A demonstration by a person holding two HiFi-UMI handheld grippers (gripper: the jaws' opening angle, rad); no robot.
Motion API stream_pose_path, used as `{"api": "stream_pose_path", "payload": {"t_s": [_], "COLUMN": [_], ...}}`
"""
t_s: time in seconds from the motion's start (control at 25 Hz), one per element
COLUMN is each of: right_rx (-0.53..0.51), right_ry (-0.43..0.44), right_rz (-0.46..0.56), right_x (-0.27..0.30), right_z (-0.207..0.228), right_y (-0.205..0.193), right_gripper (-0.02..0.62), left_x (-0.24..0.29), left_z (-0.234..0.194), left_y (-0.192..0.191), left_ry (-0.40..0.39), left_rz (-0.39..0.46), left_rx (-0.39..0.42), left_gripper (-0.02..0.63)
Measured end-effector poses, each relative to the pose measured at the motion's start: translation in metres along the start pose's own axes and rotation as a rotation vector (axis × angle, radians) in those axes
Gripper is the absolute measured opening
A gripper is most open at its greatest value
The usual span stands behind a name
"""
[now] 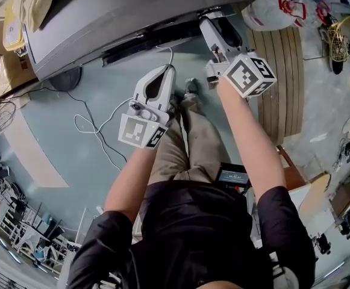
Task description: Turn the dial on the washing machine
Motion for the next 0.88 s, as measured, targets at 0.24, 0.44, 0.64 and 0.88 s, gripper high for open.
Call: {"api": "stream_pose_path", "payload": {"t_s": [0.24, 0.44, 0.64, 0.88], "right_rx": [0.062, 0.106, 0.211, 0.33], "right_ry": [0.02, 0.034, 0.071, 0.158], "right_rz": [0.003, -0.003, 0.0, 0.028], "right_x": [0.0002, 0.001, 0.0012, 0.0026], "right_z": [0.0005, 0.0017, 0.005, 0.007], "right_y": [-0.0011, -0.0019, -0.0046, -0.0021], "right_gripper": [0.273, 0.273, 0.273, 0.273], "left_x": [0.0, 0.0006, 0.0005, 0.0004], "left_z": [-0.0009, -0.0027, -0.0028, -0.0039], "left_y": [-0.002, -0.002, -0.0021, -0.0022], "left_ry": [-0.002, 0.0, 0.002, 0.008], "left_rz": [0.004, 0.012, 0.012, 0.007], "left_rx": [-0.003, -0.005, -0.005, -0.008], "left_gripper": [-0.005, -0.005, -0.005, -0.005]}}
Point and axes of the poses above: the fingertips, and each gripper's own axes: x forward along the fingers, z to its right, y out of its top, the point moved 5 cm from there along -x, backward along the fingers, and after that the axes turned 12 degrees about -z, right-handed, at the moved point
